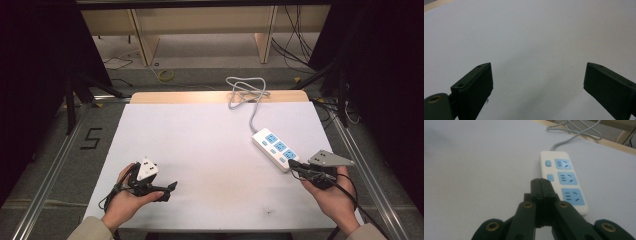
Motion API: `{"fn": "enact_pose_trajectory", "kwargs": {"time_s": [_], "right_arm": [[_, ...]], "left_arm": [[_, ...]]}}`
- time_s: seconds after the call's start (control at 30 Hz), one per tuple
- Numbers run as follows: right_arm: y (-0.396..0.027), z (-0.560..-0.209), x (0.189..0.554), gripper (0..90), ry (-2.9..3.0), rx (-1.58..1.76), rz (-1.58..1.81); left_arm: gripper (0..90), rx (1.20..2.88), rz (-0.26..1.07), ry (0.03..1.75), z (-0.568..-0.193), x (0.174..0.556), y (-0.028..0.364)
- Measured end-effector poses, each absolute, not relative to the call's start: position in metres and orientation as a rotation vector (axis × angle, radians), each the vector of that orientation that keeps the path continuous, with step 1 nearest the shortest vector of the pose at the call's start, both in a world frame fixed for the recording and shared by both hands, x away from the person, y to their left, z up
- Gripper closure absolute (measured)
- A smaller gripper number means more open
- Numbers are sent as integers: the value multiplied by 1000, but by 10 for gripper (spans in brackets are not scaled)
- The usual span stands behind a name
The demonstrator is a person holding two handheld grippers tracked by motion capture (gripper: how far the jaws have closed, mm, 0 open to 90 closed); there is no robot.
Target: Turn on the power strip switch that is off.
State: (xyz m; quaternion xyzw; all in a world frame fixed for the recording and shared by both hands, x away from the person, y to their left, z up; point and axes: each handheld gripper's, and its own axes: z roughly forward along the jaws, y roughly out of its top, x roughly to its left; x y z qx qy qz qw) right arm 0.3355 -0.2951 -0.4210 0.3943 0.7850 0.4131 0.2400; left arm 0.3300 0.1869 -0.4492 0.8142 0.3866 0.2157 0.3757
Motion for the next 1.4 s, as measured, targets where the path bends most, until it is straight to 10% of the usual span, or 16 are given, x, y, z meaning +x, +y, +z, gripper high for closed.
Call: {"fn": "enact_pose_trajectory", "kwargs": {"time_s": [1.4], "right_arm": [[-286, -414, 370, 900, 2151, 1107, 1064]], "left_arm": [[85, 2083, 559, 991, -449, 329, 187]]}}
